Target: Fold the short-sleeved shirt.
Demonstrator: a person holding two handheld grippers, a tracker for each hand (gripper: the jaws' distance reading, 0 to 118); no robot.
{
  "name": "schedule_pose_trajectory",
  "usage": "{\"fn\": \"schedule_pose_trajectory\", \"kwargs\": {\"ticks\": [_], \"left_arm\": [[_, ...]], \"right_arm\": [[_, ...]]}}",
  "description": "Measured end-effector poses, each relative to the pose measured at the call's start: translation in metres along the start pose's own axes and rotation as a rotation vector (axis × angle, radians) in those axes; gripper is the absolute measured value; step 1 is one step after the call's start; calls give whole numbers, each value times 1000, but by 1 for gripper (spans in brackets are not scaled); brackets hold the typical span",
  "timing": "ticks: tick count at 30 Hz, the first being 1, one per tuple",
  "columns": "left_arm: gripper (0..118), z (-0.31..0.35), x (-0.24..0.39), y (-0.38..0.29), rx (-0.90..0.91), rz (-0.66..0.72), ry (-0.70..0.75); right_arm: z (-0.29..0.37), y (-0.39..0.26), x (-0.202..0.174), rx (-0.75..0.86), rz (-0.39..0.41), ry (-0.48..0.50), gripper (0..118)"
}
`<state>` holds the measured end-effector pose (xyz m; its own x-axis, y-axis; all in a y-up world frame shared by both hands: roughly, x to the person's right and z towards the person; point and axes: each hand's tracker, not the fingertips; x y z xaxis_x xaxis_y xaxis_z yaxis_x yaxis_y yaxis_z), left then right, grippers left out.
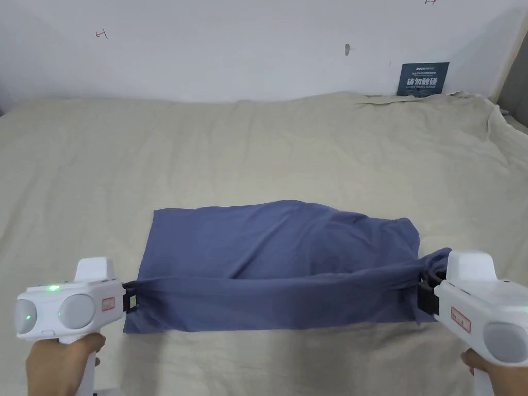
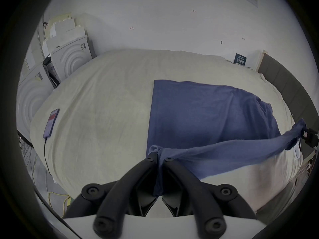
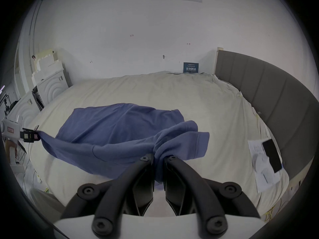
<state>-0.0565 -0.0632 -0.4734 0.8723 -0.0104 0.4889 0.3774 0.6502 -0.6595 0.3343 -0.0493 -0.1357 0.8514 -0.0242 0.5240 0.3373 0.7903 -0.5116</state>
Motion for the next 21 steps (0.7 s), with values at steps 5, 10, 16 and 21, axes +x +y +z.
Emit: {"fn": "schedule_pose_trajectory", "kwargs": {"ticks": [5,10,16,21], "left_arm": [[1,-48,13,21,-47,-53,34],[1,-97,24,25,-109,-133,77],[1,-135,30,20,-191,-151,98],[8,-129,32,24,-202,-147,103]], "right_arm": [[-55,11,6,-78,40,-20,7],[-111,13,15,-177,43,-32,7],[-159,2,24,-308,-4,-50,7],[-164,-7,24,-334,-32,-66,9]]}}
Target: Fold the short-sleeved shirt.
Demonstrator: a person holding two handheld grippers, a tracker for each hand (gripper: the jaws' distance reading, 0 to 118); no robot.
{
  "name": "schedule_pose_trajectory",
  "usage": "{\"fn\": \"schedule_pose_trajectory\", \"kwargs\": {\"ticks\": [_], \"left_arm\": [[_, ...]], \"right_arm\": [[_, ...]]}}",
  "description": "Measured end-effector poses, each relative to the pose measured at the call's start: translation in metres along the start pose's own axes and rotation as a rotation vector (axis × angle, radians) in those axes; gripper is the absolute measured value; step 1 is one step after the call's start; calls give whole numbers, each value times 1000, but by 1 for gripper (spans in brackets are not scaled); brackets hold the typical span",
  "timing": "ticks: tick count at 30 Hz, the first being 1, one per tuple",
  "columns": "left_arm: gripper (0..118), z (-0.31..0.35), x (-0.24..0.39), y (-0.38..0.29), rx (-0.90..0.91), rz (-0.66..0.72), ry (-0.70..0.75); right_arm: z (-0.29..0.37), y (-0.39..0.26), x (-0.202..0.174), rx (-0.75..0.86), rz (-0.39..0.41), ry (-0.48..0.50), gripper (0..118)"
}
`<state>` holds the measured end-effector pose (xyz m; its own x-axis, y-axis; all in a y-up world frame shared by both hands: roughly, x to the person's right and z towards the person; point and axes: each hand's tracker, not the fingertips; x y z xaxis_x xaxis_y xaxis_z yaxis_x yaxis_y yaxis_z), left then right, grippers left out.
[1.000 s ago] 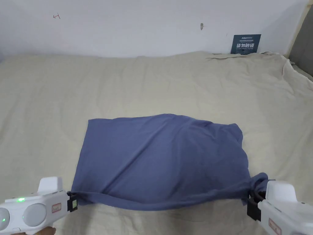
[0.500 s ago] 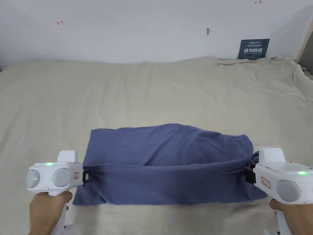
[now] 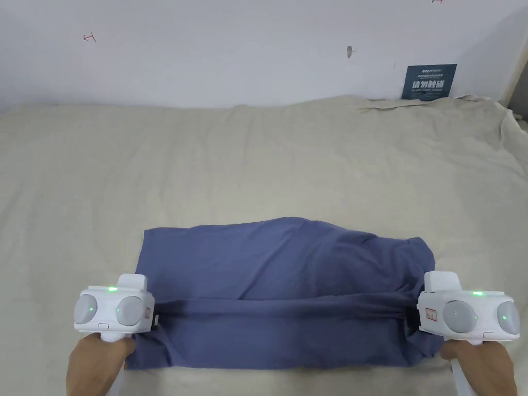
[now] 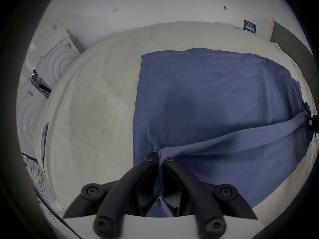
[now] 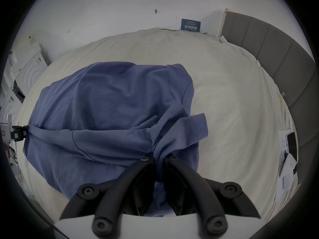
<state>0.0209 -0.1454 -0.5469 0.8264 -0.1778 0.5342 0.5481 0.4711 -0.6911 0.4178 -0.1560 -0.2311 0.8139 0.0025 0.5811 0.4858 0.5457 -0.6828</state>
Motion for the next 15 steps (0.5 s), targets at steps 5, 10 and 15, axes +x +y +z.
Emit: {"fn": "schedule_pose_trajectory", "kwargs": {"ticks": [5,10,15], "left_arm": [[84,27,-9,7,20,105,-88],[113,75,-11,13,151,110,-124],[113,132,-14,5,289,96,-131]], "right_arm": [[38,4,-9,72,-7,12,75],[101,8,-11,233,-24,31,85],[166,5,-11,392,-31,70,85]]}}
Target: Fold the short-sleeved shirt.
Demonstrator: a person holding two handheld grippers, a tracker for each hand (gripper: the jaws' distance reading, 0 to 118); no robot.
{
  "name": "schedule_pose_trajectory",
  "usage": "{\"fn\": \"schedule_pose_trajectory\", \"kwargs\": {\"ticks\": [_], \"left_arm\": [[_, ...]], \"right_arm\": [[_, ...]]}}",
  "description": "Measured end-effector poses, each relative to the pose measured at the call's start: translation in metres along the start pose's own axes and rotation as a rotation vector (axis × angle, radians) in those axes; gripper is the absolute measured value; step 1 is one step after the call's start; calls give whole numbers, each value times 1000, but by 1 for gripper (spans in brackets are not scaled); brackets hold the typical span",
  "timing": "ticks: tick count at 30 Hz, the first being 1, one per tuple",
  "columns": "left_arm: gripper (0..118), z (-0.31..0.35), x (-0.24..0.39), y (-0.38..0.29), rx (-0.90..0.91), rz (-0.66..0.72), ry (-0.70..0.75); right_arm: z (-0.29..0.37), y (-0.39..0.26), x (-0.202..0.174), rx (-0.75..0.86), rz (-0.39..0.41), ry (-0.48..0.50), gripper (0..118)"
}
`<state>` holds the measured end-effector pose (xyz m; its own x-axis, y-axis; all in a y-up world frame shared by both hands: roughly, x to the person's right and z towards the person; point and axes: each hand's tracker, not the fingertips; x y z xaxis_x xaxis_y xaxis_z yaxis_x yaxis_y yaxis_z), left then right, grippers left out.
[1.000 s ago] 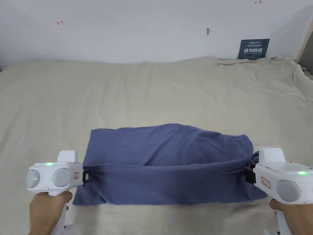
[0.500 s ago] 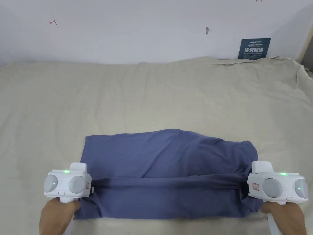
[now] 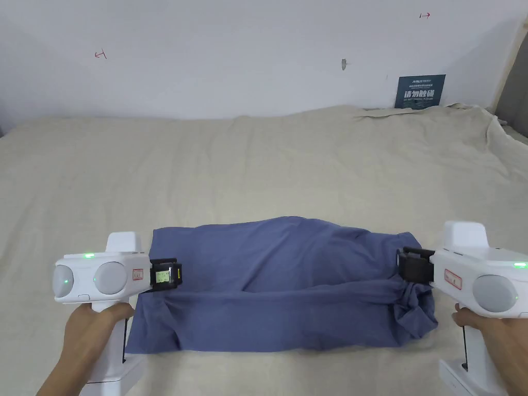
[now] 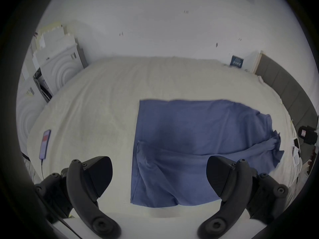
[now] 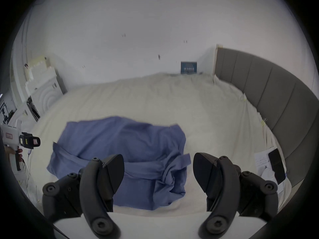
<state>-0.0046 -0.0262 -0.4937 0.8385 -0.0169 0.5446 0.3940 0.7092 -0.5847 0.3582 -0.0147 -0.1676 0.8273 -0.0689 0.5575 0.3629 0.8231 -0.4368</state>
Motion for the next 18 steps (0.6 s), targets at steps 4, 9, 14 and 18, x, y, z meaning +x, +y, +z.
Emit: {"fn": "schedule_pose_trajectory", "kwargs": {"ticks": [4,9,14,18], "left_arm": [[113,38,0,-7,107,11,-26],[111,76,-3,-30,219,40,-64],[78,100,-3,-67,375,48,-15],[0,108,4,-92,429,-2,42]], "right_arm": [[53,7,-11,117,-1,11,86],[102,-2,-21,234,-3,-8,86],[130,-23,-27,314,3,-55,84],[140,-38,-30,354,33,-78,0]]}}
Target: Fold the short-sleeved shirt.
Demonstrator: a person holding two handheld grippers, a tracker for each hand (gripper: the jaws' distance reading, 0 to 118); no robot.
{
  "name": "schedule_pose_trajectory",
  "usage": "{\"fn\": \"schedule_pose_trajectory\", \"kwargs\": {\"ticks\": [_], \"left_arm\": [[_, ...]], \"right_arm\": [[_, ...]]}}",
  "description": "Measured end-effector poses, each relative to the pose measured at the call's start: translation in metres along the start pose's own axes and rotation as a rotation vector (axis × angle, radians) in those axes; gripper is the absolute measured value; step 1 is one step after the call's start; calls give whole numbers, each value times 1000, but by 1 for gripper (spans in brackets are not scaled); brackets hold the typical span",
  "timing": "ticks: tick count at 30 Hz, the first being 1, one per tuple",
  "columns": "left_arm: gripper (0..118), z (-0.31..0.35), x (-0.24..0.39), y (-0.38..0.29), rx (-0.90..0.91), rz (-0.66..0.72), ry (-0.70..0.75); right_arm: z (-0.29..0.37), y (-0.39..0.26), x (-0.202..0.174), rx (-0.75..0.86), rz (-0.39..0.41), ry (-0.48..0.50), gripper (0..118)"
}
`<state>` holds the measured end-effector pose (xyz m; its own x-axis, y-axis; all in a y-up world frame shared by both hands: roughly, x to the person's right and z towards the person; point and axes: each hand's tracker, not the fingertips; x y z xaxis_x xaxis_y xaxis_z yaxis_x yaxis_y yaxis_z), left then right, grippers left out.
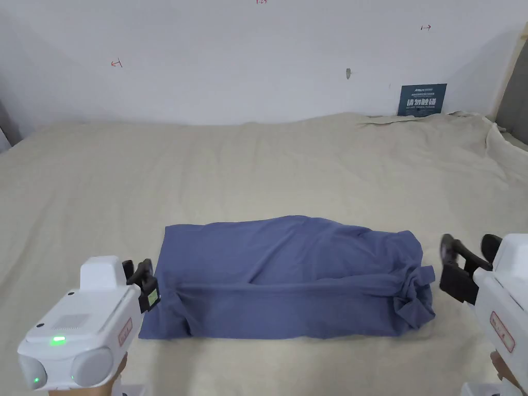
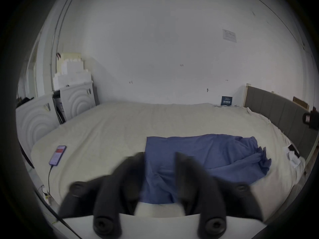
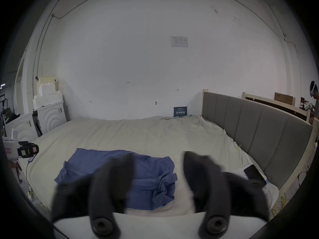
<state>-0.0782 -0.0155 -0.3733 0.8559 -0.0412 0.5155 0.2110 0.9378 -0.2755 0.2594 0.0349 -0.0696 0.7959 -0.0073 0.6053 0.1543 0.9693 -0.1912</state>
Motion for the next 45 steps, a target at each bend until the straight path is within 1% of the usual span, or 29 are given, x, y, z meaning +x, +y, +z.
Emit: {"fn": "schedule_pose_trajectory", "kwargs": {"ticks": [2,3,5,6,7,11,16,17,18,19,20,21,22,23,26,28,29,30,31,32,33,34,36,39,40,41,42,43,45], "left_arm": [[0,3,-1,-6,3,23,-26],[0,5,-4,-8,0,40,-38],[0,1,-6,-9,-26,38,-34],[0,-5,-6,-9,-79,37,-14],[0,-12,-8,-7,-123,44,-30],[0,-57,-20,-15,-342,89,-46],[0,-119,-31,-40,-586,94,-44],[3,-128,-33,-44,-631,97,-50],[15,-136,-36,-49,-653,114,-39],[34,-143,-37,-52,-678,121,-49],[61,-149,-39,-56,-707,143,-56],[90,-156,-40,-59,-721,158,-42],[100,-160,-41,-62,-735,154,-23],[101,-160,-38,-63,-724,146,-21],[97,-171,-37,-69,-739,107,-1],[76,-174,-32,-72,-752,80,-11],[61,-176,-29,-73,-759,61,-21],[49,-177,-27,-74,-761,45,-18],[47,-176,-21,-74,-763,30,-17],[40,-175,-18,-74,-761,-2,-16],[18,-175,-16,-74,-759,-32,-20],[10,-175,-15,-73,-760,-26,-35],[6,-172,-13,-67,-752,-1,-56],[6,-165,-13,-57,-708,-7,-59],[6,-162,-15,-52,-698,9,-66],[6,-159,-16,-48,-684,24,-79],[6,-156,-17,-44,-679,22,-88],[6,-153,-17,-41,-672,16,-91],[6,-149,-17,-35,-654,0,-95]], "right_arm": [[-1,-6,1,19,23,-48,0],[-1,-6,1,16,10,-8,0],[-6,-9,2,5,4,1,0],[-8,-9,1,-1,16,-1,0],[-10,-9,0,-4,20,-2,0],[-20,-12,3,-21,-11,10,0],[-29,-17,0,-55,-6,10,0],[-30,-17,0,-60,-5,10,0],[-32,-19,0,-68,-5,9,0],[-33,-20,0,-75,-4,7,0],[-36,-21,1,-82,-6,4,0],[-35,-21,1,-89,-9,3,0],[-37,-22,2,-96,-12,3,0],[-39,-23,2,-103,-15,1,0],[-44,-26,5,-120,-18,-4,0],[-47,-28,6,-132,-21,-5,0],[-48,-29,8,-138,-22,-5,0],[-49,-30,8,-144,-23,-6,0],[-51,-32,9,-150,-26,-6,0],[-53,-33,10,-159,-28,-7,0],[-56,-36,13,-172,-34,-9,0],[-59,-38,15,-186,-43,-9,0],[-69,-45,20,-227,-67,-13,0],[-96,-61,25,-349,-55,-28,0],[-107,-68,25,-403,-42,-18,0],[-120,-75,28,-433,-47,-11,1],[-130,-82,29,-469,-55,-2,12],[-140,-87,28,-510,-56,2,32],[-159,-100,26,-556,-44,0,84]]}}
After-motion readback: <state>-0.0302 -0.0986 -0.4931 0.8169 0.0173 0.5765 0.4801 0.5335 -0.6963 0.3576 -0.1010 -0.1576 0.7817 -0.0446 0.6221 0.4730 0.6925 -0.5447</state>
